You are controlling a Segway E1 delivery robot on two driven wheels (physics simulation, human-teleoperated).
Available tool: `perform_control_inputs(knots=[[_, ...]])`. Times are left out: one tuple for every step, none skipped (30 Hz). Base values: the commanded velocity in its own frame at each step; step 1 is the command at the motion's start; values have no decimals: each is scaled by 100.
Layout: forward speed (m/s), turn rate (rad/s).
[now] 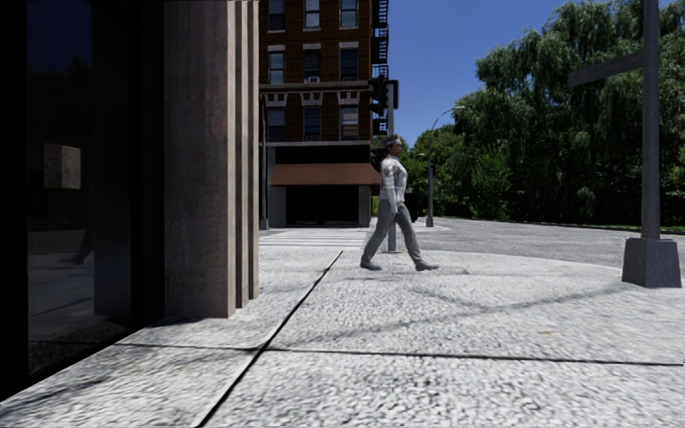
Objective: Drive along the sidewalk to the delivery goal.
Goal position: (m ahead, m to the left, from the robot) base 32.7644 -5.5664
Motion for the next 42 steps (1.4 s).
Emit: perform_control_inputs(knots=[[87,0],[88,0],[88,0],[100,0],[107,0],[107,0],[114,0],[118,0],[118,0],[120,0],[121,0],[121,0],[121,0],[122,0],[127,0],[131,0],[131,0],[144,0],[156,0],[168,0],[168,0],[173,0],[175,0],[175,0],[176,0],[176,0],[176,0],[176,0],[177,0],[178,0],[184,0],[184,0],[200,0],[200,0],[200,0],[200,0],[200,0],[200,0],[200,0],[200,0],[200,0],[200,4]])
